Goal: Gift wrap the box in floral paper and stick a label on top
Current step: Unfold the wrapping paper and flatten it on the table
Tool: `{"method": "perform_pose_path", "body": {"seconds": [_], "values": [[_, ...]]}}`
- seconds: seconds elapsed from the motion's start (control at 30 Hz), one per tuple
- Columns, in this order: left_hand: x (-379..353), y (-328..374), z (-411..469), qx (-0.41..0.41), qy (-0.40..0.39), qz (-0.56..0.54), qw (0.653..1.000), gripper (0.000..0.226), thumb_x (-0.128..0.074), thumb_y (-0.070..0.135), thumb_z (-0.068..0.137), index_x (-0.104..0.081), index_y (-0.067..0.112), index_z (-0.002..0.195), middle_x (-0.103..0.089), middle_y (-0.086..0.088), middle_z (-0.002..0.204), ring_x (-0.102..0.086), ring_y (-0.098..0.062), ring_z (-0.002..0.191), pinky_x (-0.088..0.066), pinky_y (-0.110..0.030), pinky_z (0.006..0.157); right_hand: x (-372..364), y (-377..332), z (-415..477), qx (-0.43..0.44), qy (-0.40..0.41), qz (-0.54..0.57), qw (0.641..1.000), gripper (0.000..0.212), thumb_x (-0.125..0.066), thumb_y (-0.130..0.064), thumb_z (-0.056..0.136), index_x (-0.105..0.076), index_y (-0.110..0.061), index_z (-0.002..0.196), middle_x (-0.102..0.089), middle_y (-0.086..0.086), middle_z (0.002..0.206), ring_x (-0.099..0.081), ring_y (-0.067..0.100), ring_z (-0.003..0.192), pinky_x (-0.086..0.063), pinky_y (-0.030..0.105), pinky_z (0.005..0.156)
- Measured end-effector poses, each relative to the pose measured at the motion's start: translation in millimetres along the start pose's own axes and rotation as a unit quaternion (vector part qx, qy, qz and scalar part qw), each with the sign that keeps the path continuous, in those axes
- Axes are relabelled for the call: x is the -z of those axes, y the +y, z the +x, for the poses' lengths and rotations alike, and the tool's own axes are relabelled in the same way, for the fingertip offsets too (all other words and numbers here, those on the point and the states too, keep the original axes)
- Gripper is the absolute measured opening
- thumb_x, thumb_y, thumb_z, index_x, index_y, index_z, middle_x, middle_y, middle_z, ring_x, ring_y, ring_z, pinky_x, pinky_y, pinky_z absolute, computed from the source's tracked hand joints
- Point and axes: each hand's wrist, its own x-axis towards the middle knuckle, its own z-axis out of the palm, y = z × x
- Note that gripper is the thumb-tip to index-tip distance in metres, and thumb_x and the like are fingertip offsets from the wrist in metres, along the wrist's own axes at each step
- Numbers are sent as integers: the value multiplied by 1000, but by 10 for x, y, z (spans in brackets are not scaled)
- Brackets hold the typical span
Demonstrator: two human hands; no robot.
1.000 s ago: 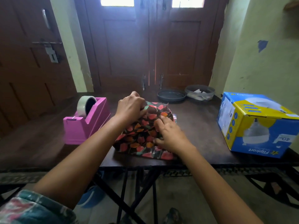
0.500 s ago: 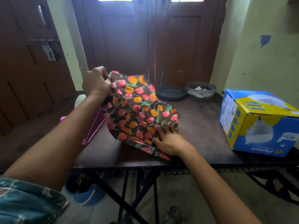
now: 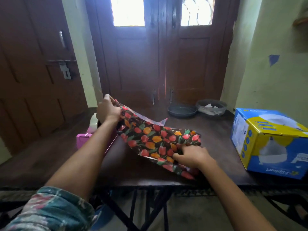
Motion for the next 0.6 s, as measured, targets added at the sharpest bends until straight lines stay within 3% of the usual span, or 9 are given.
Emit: {"method": "perform_pose_path", "body": {"seconds": [0.07, 0.13, 0.23, 0.33, 0.4, 0.5, 0.53, 0.6], "values": [[-48, -33, -24, -21, -29, 19, 999, 18, -53, 8, 85, -51, 12, 102, -63, -18, 96, -60, -37, 94, -41, -36, 70, 90, 21, -2, -9, -1, 21, 1000, 41, -42, -57, 86, -53, -22, 102, -60, 3, 108, -54, 22, 104, -40, 38, 93], [-91, -62, -59, -77, -84, 39, 993, 26, -52, 4, 83, -47, 13, 107, -60, -14, 89, -61, -36, 91, -41, -37, 69, 196, 24, -24, -35, 51, 50, 997, 43, -43, -61, 86, -54, -19, 89, -59, 0, 94, -56, 21, 98, -40, 35, 87], [-139, -73, -109, -149, -136, 56, 978, 19, -49, 8, 84, -56, 18, 98, -66, -13, 94, -61, -34, 92, -44, -37, 72, 249, -38, -22, -82, 227, -51, 969, 41, -42, -54, 91, -60, -18, 102, -60, 5, 111, -51, 24, 109, -35, 36, 90], [-186, -41, -139, -151, -167, 52, 973, 24, -42, 19, 85, -65, 23, 88, -69, -6, 100, -61, -29, 97, -46, -34, 77, 157, -74, 63, -33, 303, -100, 947, 39, -53, -40, 89, -50, -17, 121, -43, 11, 131, -37, 27, 121, -32, 37, 98], [-234, -32, -148, -155, -211, 48, 964, 29, -40, 33, 88, -64, 22, 98, -68, -2, 102, -60, -25, 98, -47, -34, 79, 71, -37, 158, 44, 263, -55, 962, 50, -51, -36, 90, -36, -15, 134, -26, 14, 147, -21, 28, 136, -19, 38, 111], [-288, -57, -166, -150, -255, 86, 951, 45, -55, 52, 87, -56, 21, 119, -64, -1, 107, -59, -23, 104, -48, -34, 79, -16, 59, 239, 80, 74, 29, 994, 69, -32, -54, 95, -4, -24, 150, 5, 6, 158, 10, 24, 145, 7, 40, 115], [-319, -83, -160, -148, -248, 108, 951, 50, -61, 52, 82, -56, 20, 120, -65, -3, 111, -59, -24, 106, -49, -35, 83, -44, 95, 253, 66, 23, 38, 997, 72, -28, -61, 93, 0, -27, 150, 8, 5, 158, 13, 26, 144, 9, 43, 114], [-377, -116, -163, -142, -238, 146, 950, 38, -68, 45, 79, -65, 21, 109, -68, -4, 109, -60, -25, 103, -47, -37, 88, -115, 158, 277, 42, -28, 34, 998, 74, -23, -67, 90, 1, -29, 149, 10, 5, 157, 11, 29, 144, 9, 47, 114]]}}
